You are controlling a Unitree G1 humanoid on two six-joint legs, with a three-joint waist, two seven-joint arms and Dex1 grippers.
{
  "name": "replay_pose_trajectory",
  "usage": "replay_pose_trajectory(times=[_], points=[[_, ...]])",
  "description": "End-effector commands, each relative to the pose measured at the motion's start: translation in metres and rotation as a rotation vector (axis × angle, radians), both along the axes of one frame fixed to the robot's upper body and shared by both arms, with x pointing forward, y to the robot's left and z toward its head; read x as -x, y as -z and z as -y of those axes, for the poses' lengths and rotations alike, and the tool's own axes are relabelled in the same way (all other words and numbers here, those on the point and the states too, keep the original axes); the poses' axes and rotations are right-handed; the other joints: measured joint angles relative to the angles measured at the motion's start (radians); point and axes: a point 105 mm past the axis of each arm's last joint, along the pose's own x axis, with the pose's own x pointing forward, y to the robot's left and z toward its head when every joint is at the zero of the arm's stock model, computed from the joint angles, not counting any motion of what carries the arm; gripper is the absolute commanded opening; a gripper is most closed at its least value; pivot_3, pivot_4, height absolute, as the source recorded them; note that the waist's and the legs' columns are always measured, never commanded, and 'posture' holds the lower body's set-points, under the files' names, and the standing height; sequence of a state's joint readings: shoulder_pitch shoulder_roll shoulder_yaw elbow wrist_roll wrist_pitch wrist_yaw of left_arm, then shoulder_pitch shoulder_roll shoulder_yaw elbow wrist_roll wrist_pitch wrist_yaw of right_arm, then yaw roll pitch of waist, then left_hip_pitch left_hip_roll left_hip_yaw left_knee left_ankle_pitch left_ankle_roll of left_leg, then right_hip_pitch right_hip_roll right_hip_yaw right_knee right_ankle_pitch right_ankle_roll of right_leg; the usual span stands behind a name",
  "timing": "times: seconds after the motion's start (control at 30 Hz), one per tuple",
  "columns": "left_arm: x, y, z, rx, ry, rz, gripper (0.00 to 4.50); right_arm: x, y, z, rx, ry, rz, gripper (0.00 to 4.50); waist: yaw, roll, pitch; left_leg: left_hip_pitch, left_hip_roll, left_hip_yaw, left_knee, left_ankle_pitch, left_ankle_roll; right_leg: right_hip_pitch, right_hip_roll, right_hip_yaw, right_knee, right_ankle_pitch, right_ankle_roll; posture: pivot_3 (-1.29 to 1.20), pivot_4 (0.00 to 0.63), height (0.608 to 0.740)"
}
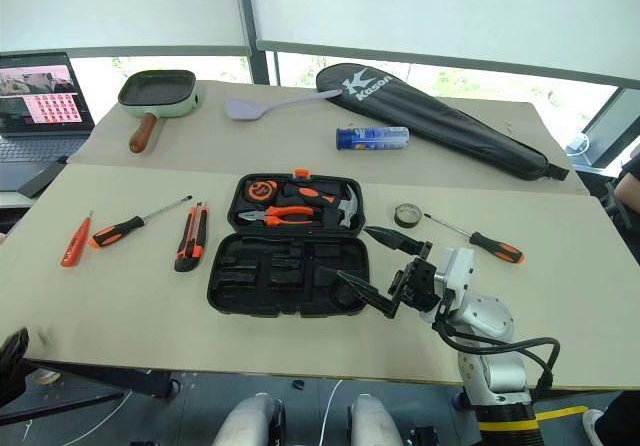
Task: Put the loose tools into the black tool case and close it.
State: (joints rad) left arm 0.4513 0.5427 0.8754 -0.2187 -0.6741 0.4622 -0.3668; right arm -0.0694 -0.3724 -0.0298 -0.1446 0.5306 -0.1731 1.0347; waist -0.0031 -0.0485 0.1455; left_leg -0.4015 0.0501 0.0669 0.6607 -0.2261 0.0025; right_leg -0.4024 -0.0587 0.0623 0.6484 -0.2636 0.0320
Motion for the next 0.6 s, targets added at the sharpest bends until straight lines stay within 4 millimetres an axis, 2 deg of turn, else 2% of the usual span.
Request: replay_pose_trajectory(times=[0.03, 0.07, 0.13, 0.33, 0.4, 0.53, 0.6], points=[[-0.050, -0.027, 0.013, -0.012, 0.150, -0.010, 4.50, -0.002, -0.006, 0.005, 0.013, 0.021, 0.051, 4.49, 0.002, 0.000, 0.000, 0.001, 0.000, 0.000, 0.000, 0.000, 0.000, 0.000, 0.000, 0.000, 0.000, 0.000, 0.000, 0.00, 0.150, 0.740], [-0.069, -0.032, 0.017, -0.030, 0.221, -0.048, 4.50, -0.004, -0.006, 0.005, 0.012, 0.030, 0.053, 4.49, 0.002, 0.000, 0.000, 0.001, -0.001, 0.001, 0.000, 0.000, 0.000, 0.001, 0.000, 0.000, 0.000, 0.000, -0.001, 0.00, 0.150, 0.740], [-0.097, -0.039, 0.020, -0.098, 0.306, -0.120, 4.50, -0.007, -0.006, 0.003, 0.013, 0.035, 0.058, 4.49, 0.003, 0.000, 0.000, 0.002, -0.001, 0.001, 0.000, 0.000, -0.001, 0.001, 0.001, 0.000, 0.001, 0.000, -0.001, 0.00, 0.150, 0.740], [-0.155, -0.032, 0.018, -0.168, 0.447, -0.280, 4.50, -0.008, -0.013, -0.002, 0.003, 0.038, 0.076, 4.49, -0.024, 0.002, 0.001, -0.002, -0.001, 0.003, -0.002, 0.001, -0.002, -0.001, 0.003, 0.001, 0.001, 0.001, -0.002, 0.00, 0.150, 0.740], [-0.168, -0.023, 0.020, -0.159, 0.482, -0.337, 4.50, -0.005, -0.015, -0.001, -0.002, 0.048, 0.077, 4.49, -0.018, 0.002, 0.002, -0.006, -0.001, 0.002, -0.001, 0.001, -0.002, -0.003, 0.004, 0.001, 0.003, 0.000, -0.001, 0.00, 0.150, 0.740], [-0.179, -0.012, 0.027, -0.171, 0.571, -0.421, 4.50, 0.003, -0.021, 0.001, -0.017, 0.053, 0.081, 4.49, -0.016, 0.002, 0.002, -0.008, -0.001, 0.002, -0.001, 0.001, -0.002, -0.006, 0.005, 0.001, 0.002, 0.000, -0.001, 0.00, 0.150, 0.740], [-0.182, -0.010, 0.029, -0.171, 0.601, -0.439, 3.96, 0.007, -0.027, -0.001, -0.039, 0.047, 0.086, 4.50, -0.012, 0.002, 0.002, -0.009, -0.001, 0.002, -0.001, 0.001, -0.002, -0.006, 0.005, 0.001, 0.001, 0.000, -0.001, 0.00, 0.150, 0.740]])
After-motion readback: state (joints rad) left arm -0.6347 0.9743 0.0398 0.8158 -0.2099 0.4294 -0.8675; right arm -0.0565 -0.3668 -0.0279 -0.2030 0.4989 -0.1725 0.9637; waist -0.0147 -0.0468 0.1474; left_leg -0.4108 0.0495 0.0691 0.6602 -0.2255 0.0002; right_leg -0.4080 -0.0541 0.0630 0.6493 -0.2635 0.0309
